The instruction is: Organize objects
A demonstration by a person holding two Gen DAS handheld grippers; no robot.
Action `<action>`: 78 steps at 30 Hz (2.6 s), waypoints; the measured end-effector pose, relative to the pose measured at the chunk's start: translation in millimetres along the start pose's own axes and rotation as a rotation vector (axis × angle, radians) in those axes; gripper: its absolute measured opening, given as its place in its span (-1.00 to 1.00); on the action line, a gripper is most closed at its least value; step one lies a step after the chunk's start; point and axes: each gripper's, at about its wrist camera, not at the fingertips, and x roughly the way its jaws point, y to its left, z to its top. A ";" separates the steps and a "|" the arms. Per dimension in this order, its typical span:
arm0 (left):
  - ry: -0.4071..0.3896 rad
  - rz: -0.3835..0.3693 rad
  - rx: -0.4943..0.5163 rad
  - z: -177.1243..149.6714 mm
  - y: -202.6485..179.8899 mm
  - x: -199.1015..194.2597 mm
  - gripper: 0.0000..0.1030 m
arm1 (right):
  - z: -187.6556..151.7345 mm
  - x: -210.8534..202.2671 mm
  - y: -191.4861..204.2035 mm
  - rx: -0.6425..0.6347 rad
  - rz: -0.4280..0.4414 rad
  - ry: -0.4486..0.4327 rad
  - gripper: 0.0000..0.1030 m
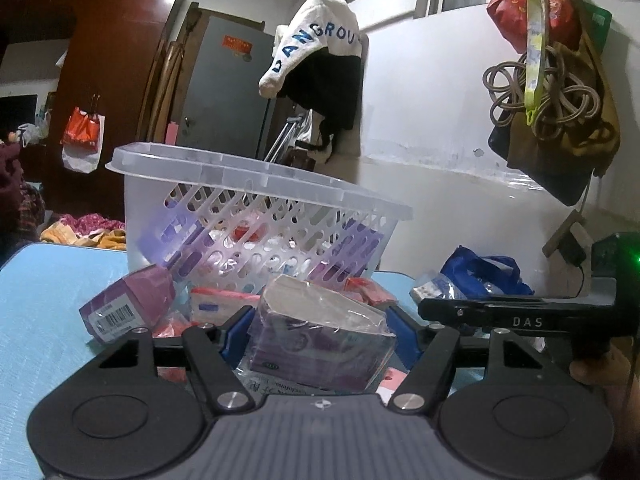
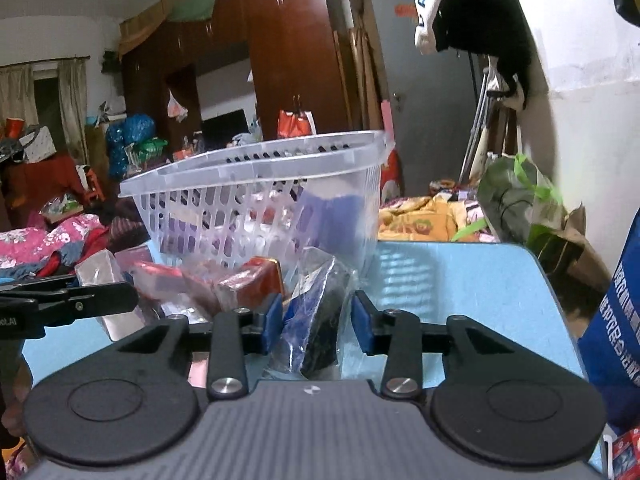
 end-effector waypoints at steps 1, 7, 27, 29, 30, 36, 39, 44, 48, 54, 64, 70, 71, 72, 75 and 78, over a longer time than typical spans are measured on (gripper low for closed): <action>-0.004 0.001 0.000 -0.1 0.0 -0.8 0.42 | 0.3 0.1 0.5 -0.002 0.005 -0.003 -0.21; -0.016 -0.004 -0.005 -0.5 1.1 -2.6 0.42 | -0.1 -3.2 2.9 -0.001 0.029 -0.038 -0.24; -0.105 0.075 -0.130 132.0 27.5 22.6 0.42 | 139.0 55.0 69.5 -0.119 -0.009 -0.072 -0.25; -0.066 0.092 -0.160 134.9 37.5 41.8 0.43 | 140.9 74.8 68.7 -0.115 -0.029 -0.020 -0.21; -0.058 0.094 -0.168 134.3 41.3 49.1 0.44 | 140.5 81.0 69.4 -0.118 -0.043 -0.012 -0.17; -0.037 0.122 -0.210 130.3 56.8 58.9 0.72 | 134.1 59.8 63.9 -0.099 -0.044 -0.067 0.88; -0.095 0.134 -0.172 122.5 53.0 26.0 0.76 | 107.7 15.3 59.5 -0.086 -0.011 -0.161 1.00; 0.002 0.171 -0.061 78.0 56.0 -10.2 0.98 | 32.8 -9.1 54.2 -0.106 0.079 -0.049 1.00; 0.106 0.165 -0.183 49.9 89.2 -2.2 0.97 | 0.8 4.8 53.9 -0.090 0.110 0.109 1.00; 0.154 0.163 -0.331 40.7 126.0 15.9 0.91 | -9.9 17.9 68.6 -0.180 0.183 0.192 1.00; 0.180 0.155 -0.319 29.0 122.9 29.5 0.51 | -27.4 12.6 82.2 -0.256 0.184 0.204 0.47; 0.099 0.147 -0.275 26.9 116.7 14.1 0.44 | -32.6 -3.6 78.7 -0.259 0.192 0.084 0.45; 0.077 0.145 -0.273 26.3 116.3 9.9 0.44 | -32.9 -5.2 77.7 -0.253 0.180 0.063 0.45; 0.055 0.143 -0.271 25.7 116.0 5.4 0.44 | -33.6 -8.1 77.0 -0.249 0.165 0.038 0.45; 0.003 0.131 -0.279 26.0 117.2 -3.5 0.44 | -36.3 -17.8 78.2 -0.259 0.130 -0.047 0.45; -0.030 0.130 -0.300 26.1 120.1 -8.1 0.44 | -38.2 -20.0 79.4 -0.267 0.086 -0.086 0.45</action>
